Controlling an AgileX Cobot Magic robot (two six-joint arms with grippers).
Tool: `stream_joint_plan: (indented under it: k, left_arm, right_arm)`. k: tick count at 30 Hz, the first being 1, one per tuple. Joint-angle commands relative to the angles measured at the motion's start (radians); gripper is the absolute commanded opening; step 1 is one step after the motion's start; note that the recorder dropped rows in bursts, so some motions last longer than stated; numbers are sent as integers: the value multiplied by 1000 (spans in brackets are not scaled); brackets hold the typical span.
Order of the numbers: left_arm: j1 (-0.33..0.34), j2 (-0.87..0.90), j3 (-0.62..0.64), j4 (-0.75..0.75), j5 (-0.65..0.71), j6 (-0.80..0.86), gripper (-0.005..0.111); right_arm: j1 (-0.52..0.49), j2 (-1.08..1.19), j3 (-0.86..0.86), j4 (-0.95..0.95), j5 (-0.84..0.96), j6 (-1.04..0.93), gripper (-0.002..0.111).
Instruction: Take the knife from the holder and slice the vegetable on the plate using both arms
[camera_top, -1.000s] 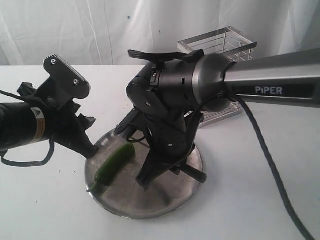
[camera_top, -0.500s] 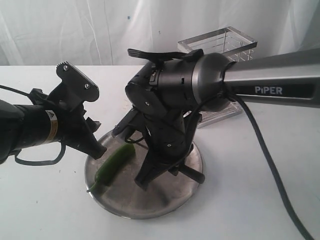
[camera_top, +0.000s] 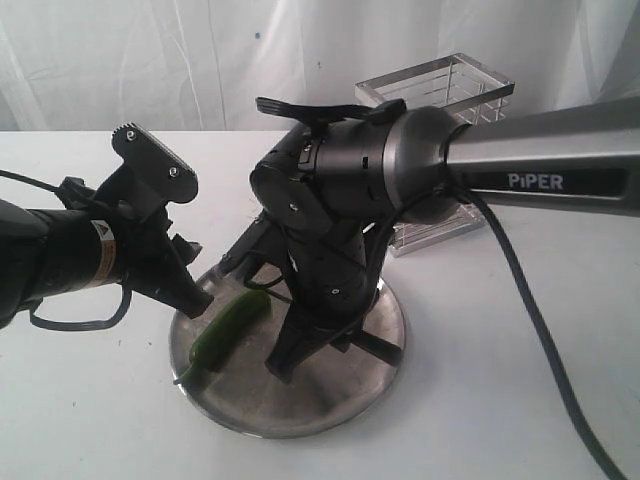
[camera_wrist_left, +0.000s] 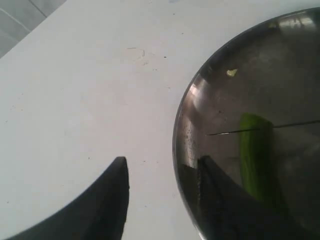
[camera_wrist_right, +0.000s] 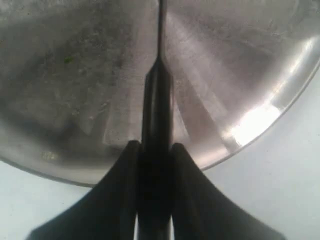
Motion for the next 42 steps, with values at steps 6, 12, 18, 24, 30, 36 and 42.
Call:
stream_joint_plan:
  k: [6,12,18,24,30,36,42]
  left_arm:
    - [0,-4,-5,2,10,-15,47]
    - [0,-4,-5,2,10,-15,41]
    - [0,-4,-5,2,10,-15,42]
    - [0,-4,-5,2,10,-17,42]
    - [0,-4,-5,2,10,-31,42]
    - [0,-4,-5,2,10,-31,42]
    - [0,-4,-5,2,10,-31,42]
  right_arm:
    - [-7,61,-21,-54,-8,-12,0]
    - [-7,66,-46,-97,-12,3,0]
    - [-9,66,-46,-91,-30,9,0]
    - [-9,66,-46,-73,-32,9,0]
    - [-9,66,-46,-77,-35,9,0]
    - [-9,66,-46,-77,-39,9,0]
    - [-12,66,-46,-77,-39,7,0]
